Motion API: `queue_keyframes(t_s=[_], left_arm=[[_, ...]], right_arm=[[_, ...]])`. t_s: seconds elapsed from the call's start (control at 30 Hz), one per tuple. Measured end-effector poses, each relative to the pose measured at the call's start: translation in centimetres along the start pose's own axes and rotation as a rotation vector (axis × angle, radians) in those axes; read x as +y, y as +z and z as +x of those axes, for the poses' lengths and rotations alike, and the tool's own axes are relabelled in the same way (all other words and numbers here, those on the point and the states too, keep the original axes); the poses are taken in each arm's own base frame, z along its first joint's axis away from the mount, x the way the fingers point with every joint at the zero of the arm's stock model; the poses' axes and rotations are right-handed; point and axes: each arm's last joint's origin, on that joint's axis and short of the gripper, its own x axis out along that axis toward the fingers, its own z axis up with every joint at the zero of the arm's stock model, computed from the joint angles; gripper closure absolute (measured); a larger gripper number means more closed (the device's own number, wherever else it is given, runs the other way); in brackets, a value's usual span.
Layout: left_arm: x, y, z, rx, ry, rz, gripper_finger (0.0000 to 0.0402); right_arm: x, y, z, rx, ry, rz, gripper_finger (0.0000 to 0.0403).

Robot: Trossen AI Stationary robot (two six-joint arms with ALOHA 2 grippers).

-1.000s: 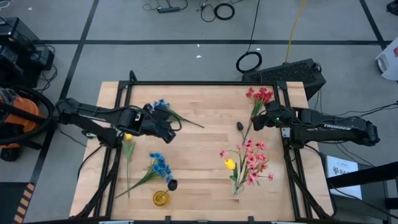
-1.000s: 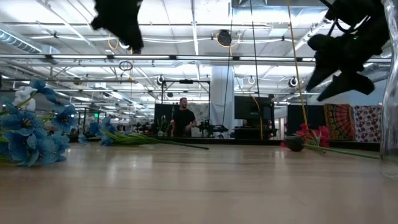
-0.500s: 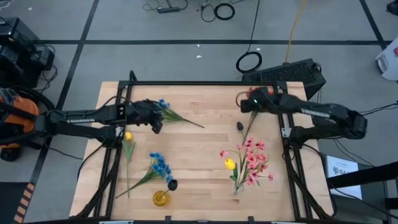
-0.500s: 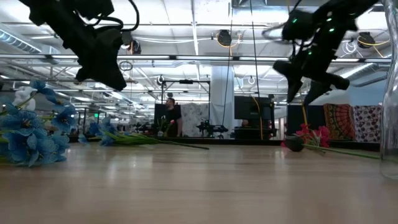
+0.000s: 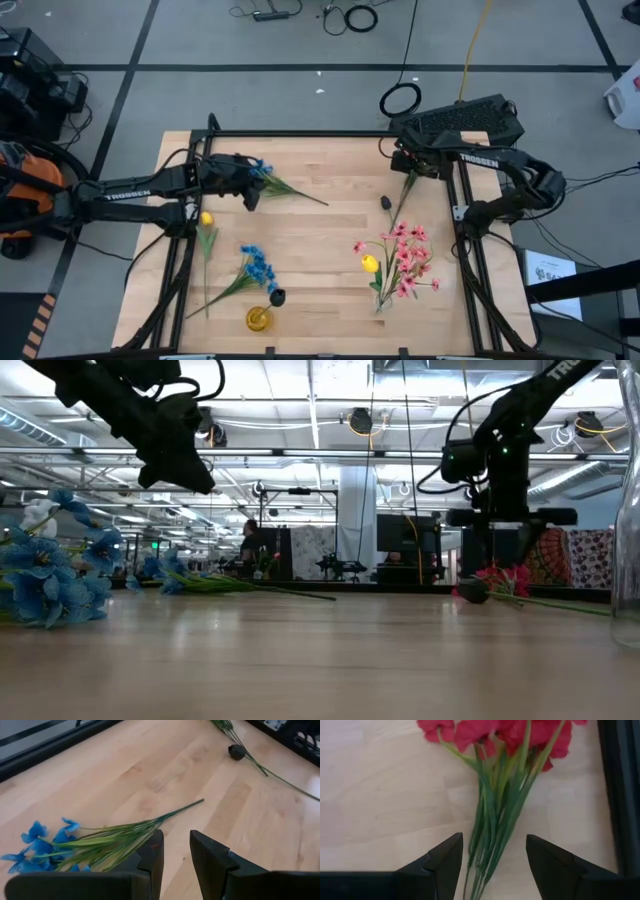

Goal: Sort flowers into vase by color
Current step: Put the red flowers into the transparent vase

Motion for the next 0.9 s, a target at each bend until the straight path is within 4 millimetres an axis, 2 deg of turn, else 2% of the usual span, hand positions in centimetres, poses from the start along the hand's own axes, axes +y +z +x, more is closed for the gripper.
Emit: queue_keyframes(t_s=[0.3,0.5,0.77,0.83,0.9], left_arm=[[-0.1,0.0,0.0,0.007,-0.018,0.029,0.0302],[-0.1,0.0,0.0,0.014,-0.032,0.052,0.0302],[-0.1,-0.2,0.0,0.032,-0.054,0.050,0.0302],[-0.1,-0.2,0.0,0.032,-0.055,0.050,0.0302],[-0.1,-0.2,0.0,0.032,-0.056,0.050,0.0302]], right_arm=[[-0.8,-0.1,1.5,0.028,-0.034,0.060,0.0193],[0.4,-0.1,3.6,0.082,0.025,0.066,0.0193],[1.2,-0.8,6.2,0.149,-0.048,0.029,0.0194],[1.4,-0.9,6.4,0.149,-0.043,-0.003,0.0206],[1.5,-1.0,6.4,0.145,-0.032,-0.038,0.0234]])
